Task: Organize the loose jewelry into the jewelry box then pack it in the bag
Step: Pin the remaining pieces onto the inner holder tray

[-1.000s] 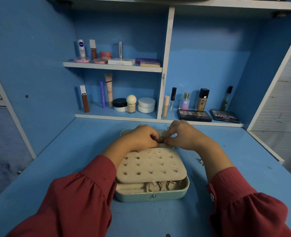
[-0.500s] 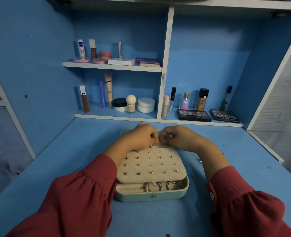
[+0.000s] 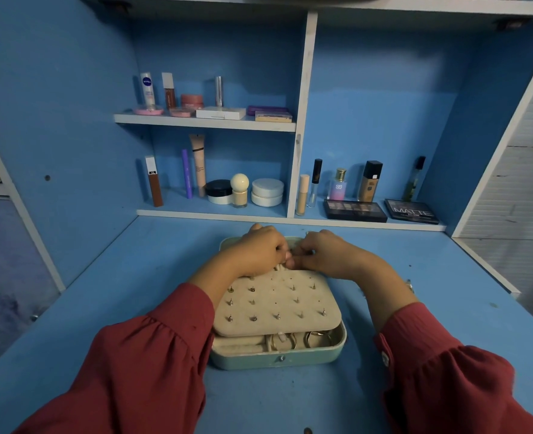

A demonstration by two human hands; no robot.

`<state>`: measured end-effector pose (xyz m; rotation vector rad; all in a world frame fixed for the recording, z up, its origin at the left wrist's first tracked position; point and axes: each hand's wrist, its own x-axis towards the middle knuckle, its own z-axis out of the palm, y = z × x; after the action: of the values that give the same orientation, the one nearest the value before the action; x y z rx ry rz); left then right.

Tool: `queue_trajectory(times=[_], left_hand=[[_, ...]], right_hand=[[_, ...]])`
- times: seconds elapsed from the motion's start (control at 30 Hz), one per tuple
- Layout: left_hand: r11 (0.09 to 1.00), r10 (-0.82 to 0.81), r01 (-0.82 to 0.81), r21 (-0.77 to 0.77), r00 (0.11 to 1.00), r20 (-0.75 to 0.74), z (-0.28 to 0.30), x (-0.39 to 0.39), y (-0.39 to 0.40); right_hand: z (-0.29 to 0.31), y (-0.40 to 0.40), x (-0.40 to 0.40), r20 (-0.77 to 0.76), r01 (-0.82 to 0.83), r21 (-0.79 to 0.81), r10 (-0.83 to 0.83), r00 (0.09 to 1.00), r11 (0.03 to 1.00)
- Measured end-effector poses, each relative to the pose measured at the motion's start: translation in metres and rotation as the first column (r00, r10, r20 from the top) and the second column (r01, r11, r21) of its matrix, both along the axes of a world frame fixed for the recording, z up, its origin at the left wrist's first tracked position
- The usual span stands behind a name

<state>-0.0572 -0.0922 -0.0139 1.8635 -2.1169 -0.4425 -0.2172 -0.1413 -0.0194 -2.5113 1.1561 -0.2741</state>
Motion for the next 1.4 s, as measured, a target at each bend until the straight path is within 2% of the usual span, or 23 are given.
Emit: queue_trajectory(times=[0.2, 0.43, 0.67, 0.97, 1.17, 1.2, 1.27, 1.33, 1.4], left_hand=[[0.999, -0.012, 0.014, 0.039, 0.999, -0.050, -0.003, 0.002, -0.002], [0.999, -0.028, 0.029, 0.031, 0.999, -0.035, -0.003, 0.002, -0.003], [0.999, -0.021, 0.022, 0.035, 1.000, -0.023, -0.004, 0.002, -0.003], [0.999, -0.036, 0.041, 0.030, 0.989, -0.144, -0.008, 0.006, -0.007], [0.995, -0.059, 0.063, 0.077, 0.997, -0.049, -0.008, 0.002, -0.007], [0.995, -0.056, 0.059, 0.085, 0.998, -0.036, -0.007, 0.001, -0.006], [0.994, -0.052, 0.054, 0.094, 0.998, -0.031, -0.005, 0.001, -0.005], [0.995, -0.057, 0.061, 0.079, 0.997, -0.044, -0.003, 0.001, -0.004], [0.996, -0.058, 0.063, 0.059, 0.995, -0.075, -0.002, 0.004, -0.004]], right_hand=[[0.002, -0.004, -0.008, 0.096, 0.036, -0.026, -0.033, 0.995, 0.999], [-0.001, -0.003, -0.006, 0.008, 0.027, -0.016, -0.027, 1.000, 1.000], [-0.005, -0.002, -0.006, 0.008, 0.027, 0.063, -0.027, 1.000, 0.998], [-0.001, -0.004, -0.014, 0.030, 0.052, 0.028, -0.053, 0.998, 0.998], [-0.003, -0.005, -0.009, -0.004, 0.051, 0.043, -0.051, 0.999, 0.998], [-0.004, -0.005, -0.009, 0.030, 0.047, 0.046, -0.048, 0.998, 0.998], [-0.004, -0.010, -0.011, 0.192, 0.077, 0.029, -0.081, 0.978, 0.997], [-0.003, -0.016, -0.015, 0.351, 0.238, 0.001, -0.223, 0.909, 0.971], [-0.003, -0.020, -0.021, 0.439, 0.409, -0.008, -0.365, 0.821, 0.912]])
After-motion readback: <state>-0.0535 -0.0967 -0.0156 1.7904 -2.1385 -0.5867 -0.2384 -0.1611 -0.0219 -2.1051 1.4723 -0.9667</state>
